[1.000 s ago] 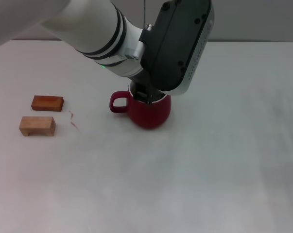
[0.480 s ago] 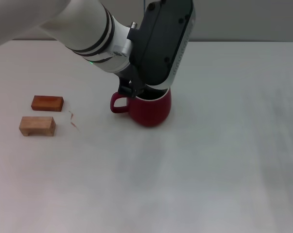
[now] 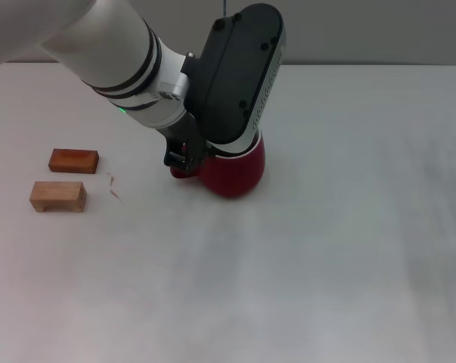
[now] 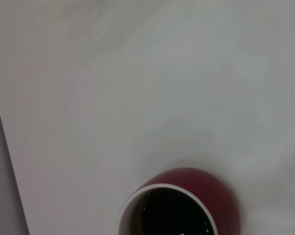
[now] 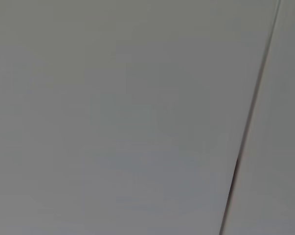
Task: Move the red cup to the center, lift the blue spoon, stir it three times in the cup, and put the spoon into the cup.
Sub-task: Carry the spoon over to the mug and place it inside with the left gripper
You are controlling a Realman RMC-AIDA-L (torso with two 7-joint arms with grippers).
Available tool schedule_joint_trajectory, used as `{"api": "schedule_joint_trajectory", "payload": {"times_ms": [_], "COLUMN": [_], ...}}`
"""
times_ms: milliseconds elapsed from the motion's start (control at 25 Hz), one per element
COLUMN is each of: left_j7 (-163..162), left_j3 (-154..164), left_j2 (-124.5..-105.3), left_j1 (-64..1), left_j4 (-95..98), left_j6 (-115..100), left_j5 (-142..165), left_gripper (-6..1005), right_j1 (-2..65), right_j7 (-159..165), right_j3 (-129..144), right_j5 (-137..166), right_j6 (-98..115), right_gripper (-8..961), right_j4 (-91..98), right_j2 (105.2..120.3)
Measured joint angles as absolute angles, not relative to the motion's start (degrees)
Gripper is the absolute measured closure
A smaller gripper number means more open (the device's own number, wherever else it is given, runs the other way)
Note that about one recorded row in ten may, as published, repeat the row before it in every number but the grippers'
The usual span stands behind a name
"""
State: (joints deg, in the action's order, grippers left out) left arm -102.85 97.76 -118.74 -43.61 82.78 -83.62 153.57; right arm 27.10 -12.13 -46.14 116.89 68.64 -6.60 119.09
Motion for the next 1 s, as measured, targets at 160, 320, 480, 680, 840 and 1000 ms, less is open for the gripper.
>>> {"api": "schedule_joint_trajectory", "payload": {"times_ms": [160, 320, 480, 680, 840, 1000], "left_j7": [-103.26, -103.33, -103.35, -103.54, -103.91, -104.15], "left_j3": [98.41, 98.81, 99.12, 99.91, 100.66, 101.52], "left_j2": [-118.84, -118.88, -118.96, -119.00, -119.01, -119.00], "left_j1": [-43.42, -43.25, -43.21, -42.93, -42.45, -42.07], "left_j4": [84.22, 85.24, 85.65, 85.37, 84.79, 83.60], "left_j6": [-84.31, -84.37, -83.18, -80.03, -77.73, -75.53], "left_j5": [152.44, 151.02, 149.80, 149.65, 149.61, 149.58], "left_gripper": [741, 737, 734, 729, 725, 722], "right_j1": [27.25, 27.26, 27.25, 27.22, 27.18, 27.09], "right_j7": [-12.13, -12.13, -12.13, -12.13, -12.13, -12.13], "right_j3": [-46.14, -46.14, -46.14, -46.14, -46.14, -46.14], "right_j5": [116.89, 116.89, 116.89, 116.89, 116.87, 116.84], "right_j6": [68.62, 68.61, 68.57, 68.55, 68.55, 68.55], "right_gripper": [337, 337, 336, 336, 337, 337], "right_j4": [-6.59, -6.59, -6.59, -6.52, -6.45, -6.41], "right_j2": [119.09, 119.09, 119.09, 119.09, 119.09, 119.09]}}
